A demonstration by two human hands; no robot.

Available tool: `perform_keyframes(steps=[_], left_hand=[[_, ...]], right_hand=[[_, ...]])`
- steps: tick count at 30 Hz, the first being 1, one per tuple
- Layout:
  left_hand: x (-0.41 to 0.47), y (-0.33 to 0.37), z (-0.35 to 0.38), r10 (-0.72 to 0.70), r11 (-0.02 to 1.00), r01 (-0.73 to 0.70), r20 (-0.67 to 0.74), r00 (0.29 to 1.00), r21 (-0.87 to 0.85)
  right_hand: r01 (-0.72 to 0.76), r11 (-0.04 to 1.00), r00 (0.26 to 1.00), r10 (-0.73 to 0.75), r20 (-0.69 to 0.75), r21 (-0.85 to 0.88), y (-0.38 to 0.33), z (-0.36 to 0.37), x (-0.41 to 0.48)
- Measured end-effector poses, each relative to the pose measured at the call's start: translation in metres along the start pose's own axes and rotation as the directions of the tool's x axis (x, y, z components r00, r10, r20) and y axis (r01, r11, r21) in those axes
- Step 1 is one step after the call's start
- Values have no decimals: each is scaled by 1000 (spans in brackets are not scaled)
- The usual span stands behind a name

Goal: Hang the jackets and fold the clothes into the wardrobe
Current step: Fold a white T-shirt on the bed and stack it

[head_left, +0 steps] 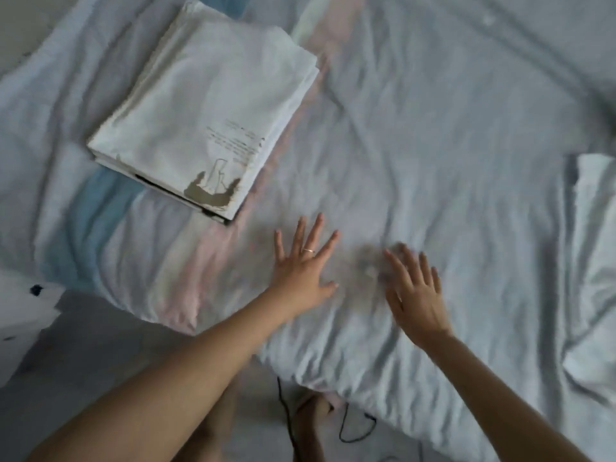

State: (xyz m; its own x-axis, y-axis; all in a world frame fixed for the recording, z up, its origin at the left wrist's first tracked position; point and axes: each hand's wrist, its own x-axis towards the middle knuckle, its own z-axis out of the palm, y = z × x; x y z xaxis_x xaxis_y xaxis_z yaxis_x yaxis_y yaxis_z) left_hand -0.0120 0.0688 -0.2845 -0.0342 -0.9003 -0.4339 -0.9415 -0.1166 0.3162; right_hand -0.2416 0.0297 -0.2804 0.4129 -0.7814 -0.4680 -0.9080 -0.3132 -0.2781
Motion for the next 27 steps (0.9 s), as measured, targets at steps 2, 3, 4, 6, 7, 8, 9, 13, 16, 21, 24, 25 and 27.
perform_keyframes(steps=[2,3,4,6,7,8,9,13,16,21,24,25,27], left_hand=[[7,42,13,-5,999,0,151,988,33],[16,78,26,16,998,-30,216,976,61],[22,108,36,13,996,-33,255,967,77],[34,163,50,8,996,-35,316,949,82],[40,177,51,-12,995,-22,332,943,97],[45,208,61,-12,995,-24,348,938,99],[49,218,61,-28,993,-17,365,931,118],[59,240,77,-94,983,28,363,927,183],[59,242,79,-101,979,25,370,923,203],[59,247,75,-134,973,48,386,912,224],[56,249,64,-127,977,42,419,899,207],[58,250,62,-127,981,52,424,897,186],[53,257,51,-141,988,156,442,886,1]], right_hand=[[-109,994,994,109,-23,17,45,-2,-40],[-212,977,976,212,-38,26,78,-7,-69],[-304,951,949,307,-74,51,106,-12,-91],[-477,867,861,494,-122,140,155,-19,-126],[-539,815,810,571,-134,214,170,-23,-132],[-595,744,746,652,-136,303,196,-27,-149],[-614,686,701,701,-131,391,208,-31,-154],[-639,540,591,800,-99,548,262,-30,-167],[-595,520,541,823,-174,613,278,-18,-159],[-523,423,479,864,-155,740,245,-8,-135],[-390,426,648,757,-85,816,210,-23,-130],[-363,430,703,708,-59,826,200,-31,-133],[-292,387,833,553,34,875,170,-52,-152]])
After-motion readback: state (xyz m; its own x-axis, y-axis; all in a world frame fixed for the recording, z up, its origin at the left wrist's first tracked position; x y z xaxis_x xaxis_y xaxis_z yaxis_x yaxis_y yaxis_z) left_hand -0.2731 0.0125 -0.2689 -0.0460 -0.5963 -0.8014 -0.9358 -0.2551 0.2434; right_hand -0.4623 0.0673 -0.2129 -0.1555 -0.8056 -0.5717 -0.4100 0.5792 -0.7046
